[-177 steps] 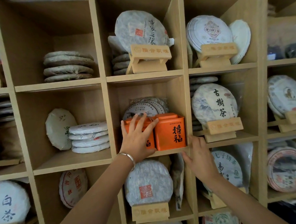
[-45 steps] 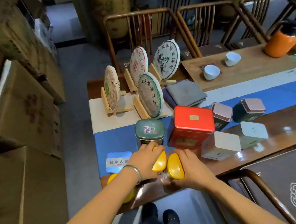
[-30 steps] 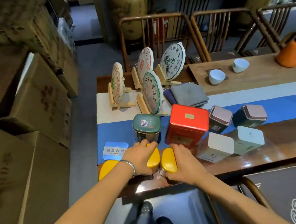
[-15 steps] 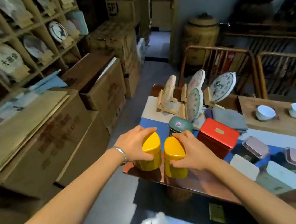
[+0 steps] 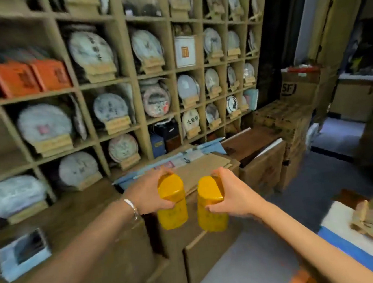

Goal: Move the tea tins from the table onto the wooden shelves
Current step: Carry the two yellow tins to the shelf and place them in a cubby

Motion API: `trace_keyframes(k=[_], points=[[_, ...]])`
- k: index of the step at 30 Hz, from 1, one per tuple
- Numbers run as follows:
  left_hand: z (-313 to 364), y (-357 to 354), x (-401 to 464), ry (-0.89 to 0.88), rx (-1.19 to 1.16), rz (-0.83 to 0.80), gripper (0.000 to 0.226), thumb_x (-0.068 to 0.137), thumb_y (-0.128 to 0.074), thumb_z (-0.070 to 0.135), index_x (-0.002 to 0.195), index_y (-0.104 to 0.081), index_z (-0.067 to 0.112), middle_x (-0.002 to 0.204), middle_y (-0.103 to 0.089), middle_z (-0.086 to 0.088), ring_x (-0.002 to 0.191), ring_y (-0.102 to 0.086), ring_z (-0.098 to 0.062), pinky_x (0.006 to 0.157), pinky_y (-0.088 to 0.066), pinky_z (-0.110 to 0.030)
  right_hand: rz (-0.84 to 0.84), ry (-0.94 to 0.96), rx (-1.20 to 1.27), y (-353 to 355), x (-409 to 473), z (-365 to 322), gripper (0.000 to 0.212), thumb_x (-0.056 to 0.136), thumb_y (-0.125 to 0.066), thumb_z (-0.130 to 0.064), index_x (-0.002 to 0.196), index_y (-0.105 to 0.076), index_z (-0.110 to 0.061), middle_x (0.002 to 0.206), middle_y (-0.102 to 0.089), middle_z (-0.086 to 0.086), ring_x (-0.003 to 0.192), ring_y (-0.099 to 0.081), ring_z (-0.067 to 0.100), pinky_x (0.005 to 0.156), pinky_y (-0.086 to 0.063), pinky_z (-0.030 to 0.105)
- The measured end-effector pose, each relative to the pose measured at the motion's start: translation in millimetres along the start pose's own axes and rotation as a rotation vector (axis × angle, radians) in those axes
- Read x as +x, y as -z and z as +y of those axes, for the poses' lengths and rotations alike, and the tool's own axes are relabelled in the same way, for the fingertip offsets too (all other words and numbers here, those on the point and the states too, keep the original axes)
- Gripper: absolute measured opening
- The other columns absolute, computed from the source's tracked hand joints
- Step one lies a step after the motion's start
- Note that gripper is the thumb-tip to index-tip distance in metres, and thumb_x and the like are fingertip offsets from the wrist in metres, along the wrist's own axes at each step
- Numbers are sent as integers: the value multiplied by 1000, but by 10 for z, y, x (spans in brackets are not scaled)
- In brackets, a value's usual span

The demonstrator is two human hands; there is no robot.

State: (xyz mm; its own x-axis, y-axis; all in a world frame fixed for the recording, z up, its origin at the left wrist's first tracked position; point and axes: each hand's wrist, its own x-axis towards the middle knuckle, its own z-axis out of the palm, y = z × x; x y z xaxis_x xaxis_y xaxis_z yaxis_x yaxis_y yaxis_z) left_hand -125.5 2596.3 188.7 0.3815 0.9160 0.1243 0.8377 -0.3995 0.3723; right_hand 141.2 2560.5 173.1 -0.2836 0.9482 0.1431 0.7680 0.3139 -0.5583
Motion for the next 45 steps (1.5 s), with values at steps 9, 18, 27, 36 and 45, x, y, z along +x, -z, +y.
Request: trace_keyframes(k=[9, 18, 27, 36, 45], points=[[-1576, 1765, -1009, 232, 155, 248, 81, 64, -84, 42, 134, -45, 29, 128, -53, -5, 112, -53, -24, 83, -41, -28, -102, 341, 70, -986, 1595, -1883, 91, 64, -77, -58, 137, -29, -31, 134, -35, -1, 117, -42, 22, 84, -38, 33], [-2531, 2582, -1626, 475, 116, 420, 78, 54, -72, 59, 126, -50, 41, 124, -48, 2, 109, -48, -17, 85, -45, -31, -193, 639, 189, -1545, 2574, -3313, 81, 61, -79, -55, 127, -36, -37, 117, -38, -9, 104, -45, 11, 78, -39, 28], [-3172, 3453, -1567, 620, 174, 405, 84, 59, -84, 45, 133, -44, 37, 120, -48, 2, 107, -50, -19, 83, -44, -29, -213, 789, 179, -1503, 3681, -4188, 80, 57, -80, -55, 124, -42, -33, 120, -44, -6, 111, -48, 16, 91, -42, 36], [-3550, 4319, -1174, 644, 184, 332, 78, 67, -84, 37, 133, -42, 38, 118, -48, 10, 106, -51, -17, 76, -44, -24, -231, 817, 213, -1374, 4559, -4714, 80, 58, -83, -53, 125, -44, -33, 122, -47, -4, 105, -50, 15, 75, -45, 27], [-4086, 4968, -819, 598, 301, 257, 82, 67, -84, 36, 136, -39, 37, 117, -45, 6, 99, -52, -17, 74, -47, -26, -161, 772, 285, -1497, 5135, -5495, 74, 59, -84, -48, 120, -45, -33, 118, -49, -1, 98, -53, 12, 66, -46, 24]])
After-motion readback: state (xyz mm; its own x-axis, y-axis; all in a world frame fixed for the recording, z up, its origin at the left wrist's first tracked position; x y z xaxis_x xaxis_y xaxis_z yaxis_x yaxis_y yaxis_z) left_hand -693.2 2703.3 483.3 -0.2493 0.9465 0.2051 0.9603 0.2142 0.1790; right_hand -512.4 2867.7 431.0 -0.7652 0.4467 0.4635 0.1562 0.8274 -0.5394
